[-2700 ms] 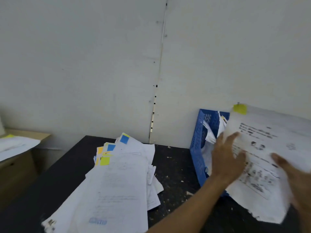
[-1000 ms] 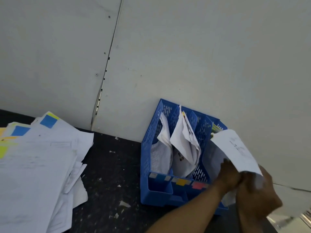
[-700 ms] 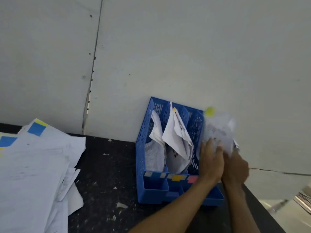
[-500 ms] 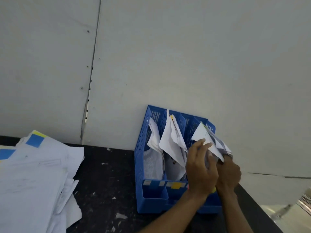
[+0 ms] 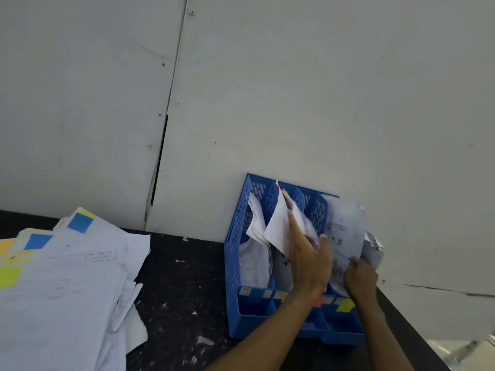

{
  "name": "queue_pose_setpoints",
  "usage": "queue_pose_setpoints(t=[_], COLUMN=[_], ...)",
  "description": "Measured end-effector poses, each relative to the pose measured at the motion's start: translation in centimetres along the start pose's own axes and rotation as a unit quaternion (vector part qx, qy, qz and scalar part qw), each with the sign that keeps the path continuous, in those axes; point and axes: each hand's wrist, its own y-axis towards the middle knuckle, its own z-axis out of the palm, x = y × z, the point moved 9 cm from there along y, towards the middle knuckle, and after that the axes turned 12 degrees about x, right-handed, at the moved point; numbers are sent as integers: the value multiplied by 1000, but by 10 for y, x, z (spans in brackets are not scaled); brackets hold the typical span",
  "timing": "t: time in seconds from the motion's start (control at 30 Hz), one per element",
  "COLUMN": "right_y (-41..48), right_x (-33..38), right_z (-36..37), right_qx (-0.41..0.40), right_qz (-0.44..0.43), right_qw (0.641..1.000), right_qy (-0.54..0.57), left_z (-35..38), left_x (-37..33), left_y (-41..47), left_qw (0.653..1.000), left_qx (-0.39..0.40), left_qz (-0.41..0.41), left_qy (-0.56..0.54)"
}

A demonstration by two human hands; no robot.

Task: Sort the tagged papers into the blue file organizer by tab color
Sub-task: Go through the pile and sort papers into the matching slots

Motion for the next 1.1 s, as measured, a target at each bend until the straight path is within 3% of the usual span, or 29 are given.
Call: queue_pose_setpoints(t=[0.03,0.17,0.23,0.3,0.4,0.57,0.67,0.8,0.97,1.1], right_y=[0,-8,-5,-1,-1,-15,-22,-19,-27,-37], right_x=[1,0,-3,-19,-18,34,60,75,90,104], right_z=[3,-8,10,22,10,-33,-46,-33,-9,1], right_qx=[19,-30,53,112,60,-118,-158,-62,64,104], right_qz=[1,20,6,54,78,-48,-122,-162,-168,-180], right_qw=[1000,998,999,992,995,991,979,980,975,969], right_qy=[-10,47,9,-17,-19,31,33,97,133,135], left_z=[7,29,37,40,31,6,-5,-23,-50,-58], left_x=[-2,-16,-12,-6,-8,-10,-10,1,1,-5], left_y=[2,12,16,16,18,19,18,25,30,33], left_qw=[999,982,974,970,978,990,992,995,998,998], left_qx=[47,182,215,226,188,130,124,100,20,7], left_qz=[-2,28,11,-8,8,29,18,-8,-23,-6], left_qy=[4,40,65,86,89,52,20,-2,48,63])
